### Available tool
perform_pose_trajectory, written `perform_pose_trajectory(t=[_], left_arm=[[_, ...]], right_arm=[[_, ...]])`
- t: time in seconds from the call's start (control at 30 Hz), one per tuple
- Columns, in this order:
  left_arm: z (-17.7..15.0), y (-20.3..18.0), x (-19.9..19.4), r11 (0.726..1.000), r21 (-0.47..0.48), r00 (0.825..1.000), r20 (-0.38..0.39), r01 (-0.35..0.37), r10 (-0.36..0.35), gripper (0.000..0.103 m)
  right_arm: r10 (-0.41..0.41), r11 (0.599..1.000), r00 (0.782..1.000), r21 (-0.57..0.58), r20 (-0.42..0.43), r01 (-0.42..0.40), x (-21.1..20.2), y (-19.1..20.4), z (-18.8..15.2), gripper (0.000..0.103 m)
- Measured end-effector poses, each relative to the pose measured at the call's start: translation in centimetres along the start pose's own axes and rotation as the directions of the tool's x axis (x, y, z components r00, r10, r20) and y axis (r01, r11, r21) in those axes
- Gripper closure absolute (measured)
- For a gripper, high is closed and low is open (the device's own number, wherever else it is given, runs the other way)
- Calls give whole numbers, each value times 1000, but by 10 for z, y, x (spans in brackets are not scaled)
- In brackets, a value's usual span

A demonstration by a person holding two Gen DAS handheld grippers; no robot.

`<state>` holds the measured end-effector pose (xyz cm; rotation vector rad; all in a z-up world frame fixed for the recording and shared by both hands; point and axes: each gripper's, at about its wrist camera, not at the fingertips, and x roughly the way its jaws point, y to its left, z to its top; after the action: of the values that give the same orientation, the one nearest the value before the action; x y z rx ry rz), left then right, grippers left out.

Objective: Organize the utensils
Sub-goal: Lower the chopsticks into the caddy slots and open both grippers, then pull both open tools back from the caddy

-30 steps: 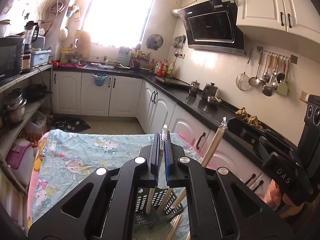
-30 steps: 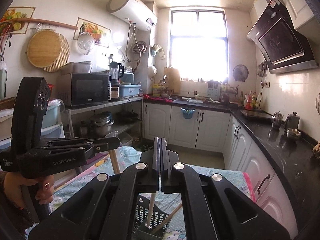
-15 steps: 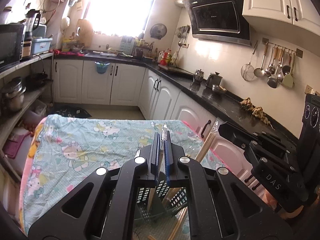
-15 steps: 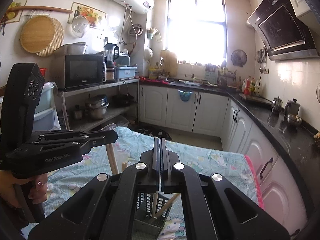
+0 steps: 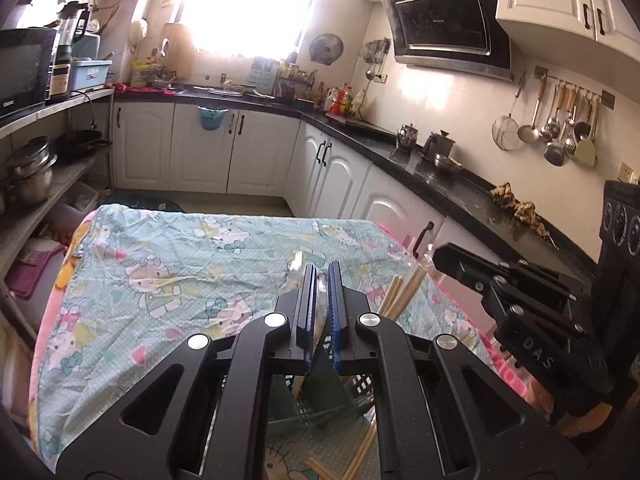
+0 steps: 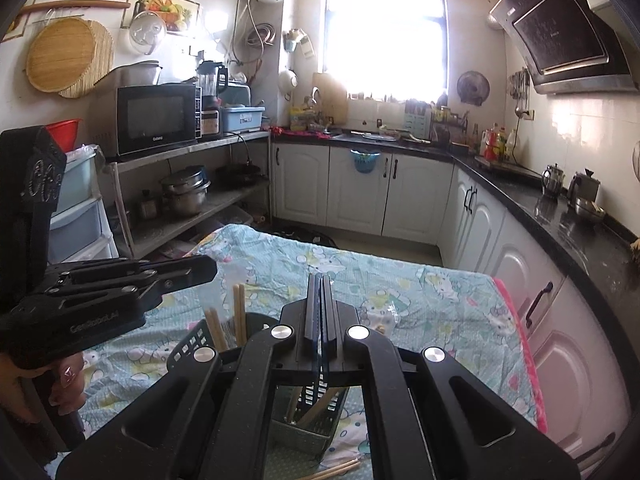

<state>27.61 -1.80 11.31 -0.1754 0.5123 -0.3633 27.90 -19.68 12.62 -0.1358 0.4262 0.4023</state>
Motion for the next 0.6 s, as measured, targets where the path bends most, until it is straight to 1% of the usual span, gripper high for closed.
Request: perform_pose_trajectory(t=[0.03, 0.07, 0.1, 0.13, 0.17, 0.2, 0.27, 0.33, 0.37, 0.4, 0.43, 0.47, 0.53, 0.6], left_arm=[[-2, 1, 0, 1000, 4, 1000, -3, -5, 5, 96], [-4, 1, 0, 1000, 9, 1000, -5, -10, 10, 93], [-5, 0, 0, 1000, 13, 1000, -7, -14, 14, 86], [-6, -1, -1, 1000, 16, 1000, -5, -20, 20, 77], [-7, -1, -3, 999, 22, 1000, -1, -27, 27, 73], [-8, -2, -4, 999, 26, 1000, 2, -31, 31, 67], [-8, -2, -9, 999, 31, 999, 12, -41, 40, 63], [-7, -2, -14, 998, 27, 998, 22, -55, 54, 51], [-7, -1, -17, 998, 21, 998, 30, -58, 57, 48], [-6, 0, -21, 998, 13, 998, 38, -56, 55, 42], [-5, 1, -23, 999, 6, 998, 44, -50, 50, 37], [-4, 2, -26, 999, 1, 998, 48, -46, 45, 35], [-2, 3, -31, 999, -1, 997, 62, -55, 55, 27], [-1, 4, -35, 998, -7, 996, 65, -59, 59, 23]], right_arm=[[-7, 1000, 1000, 2, -4, 7, 1, 0, -2, 101], [-8, 1000, 1000, 6, -7, 8, 2, -1, -3, 96], [-11, 1000, 1000, 11, -9, 11, 2, -1, -4, 85], [-17, 1000, 1000, 17, -8, 17, 1, -2, -5, 77], [-20, 1000, 1000, 22, -2, 20, 0, -2, -6, 67], [-21, 1000, 1000, 23, 1, 21, -1, -3, -6, 67], [-23, 999, 1000, 23, 2, 23, -2, -3, -7, 67], [-28, 999, 1000, 25, 9, 28, -5, -5, -8, 63], [-30, 999, 999, 28, 12, 29, -7, -6, -9, 58], [-33, 999, 999, 34, 17, 32, -9, -7, -10, 54], [-33, 999, 999, 38, 19, 32, -11, -9, -10, 53], [-33, 999, 999, 39, 19, 33, -12, -9, -11, 53], [-39, 998, 999, 39, 23, 38, -15, -11, -11, 53], [-42, 998, 999, 41, 24, 41, -18, -11, -12, 50]])
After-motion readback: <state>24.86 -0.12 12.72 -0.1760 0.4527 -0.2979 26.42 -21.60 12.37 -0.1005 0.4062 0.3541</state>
